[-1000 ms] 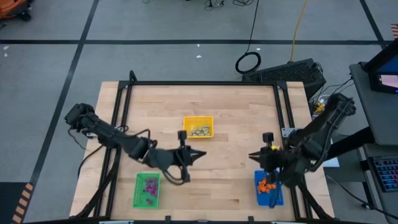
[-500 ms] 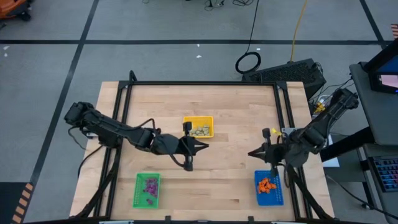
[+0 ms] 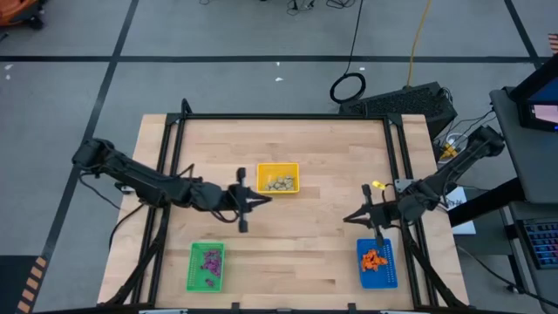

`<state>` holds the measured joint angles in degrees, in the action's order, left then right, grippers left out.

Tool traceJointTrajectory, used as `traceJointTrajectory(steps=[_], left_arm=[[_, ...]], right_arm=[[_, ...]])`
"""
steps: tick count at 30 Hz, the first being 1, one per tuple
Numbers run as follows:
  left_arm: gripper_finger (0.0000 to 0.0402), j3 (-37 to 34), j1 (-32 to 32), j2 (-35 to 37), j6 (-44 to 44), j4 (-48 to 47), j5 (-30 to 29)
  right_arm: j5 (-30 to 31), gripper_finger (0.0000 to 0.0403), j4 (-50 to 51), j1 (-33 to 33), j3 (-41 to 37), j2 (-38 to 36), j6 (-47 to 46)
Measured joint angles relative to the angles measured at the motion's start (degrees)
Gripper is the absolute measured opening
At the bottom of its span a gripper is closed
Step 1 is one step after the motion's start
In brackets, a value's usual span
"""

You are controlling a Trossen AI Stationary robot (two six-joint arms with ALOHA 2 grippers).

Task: Sort Halloween decoration
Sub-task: Return to Home Position

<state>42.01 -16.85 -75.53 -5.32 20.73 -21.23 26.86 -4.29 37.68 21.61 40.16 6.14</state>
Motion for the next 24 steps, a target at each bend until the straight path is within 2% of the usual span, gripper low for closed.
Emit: traceJointTrajectory(steps=[5, 9, 15, 24], left_arm=[[0.001, -7.4, 0.1, 5.2, 0.5, 2.9, -0.4], [0.001, -12.0, 0.1, 8.6, 0.6, 4.6, -1.3], [0.001, -19.6, 0.6, 14.4, 2.1, 6.3, -3.9], [0.001, -28.1, 1.1, 20.1, 4.8, 10.9, -1.9]], right_arm=[[-4.3, 0.0, -9.0, -2.6, -5.9, -0.9, 1.0], [-4.7, 0.0, -14.3, -4.4, -9.2, -1.0, 1.0], [-8.8, 0.0, -17.5, -6.8, -12.3, -1.0, -0.3], [-11.0, 0.0, -21.3, -9.3, -16.1, -1.0, -0.9]])
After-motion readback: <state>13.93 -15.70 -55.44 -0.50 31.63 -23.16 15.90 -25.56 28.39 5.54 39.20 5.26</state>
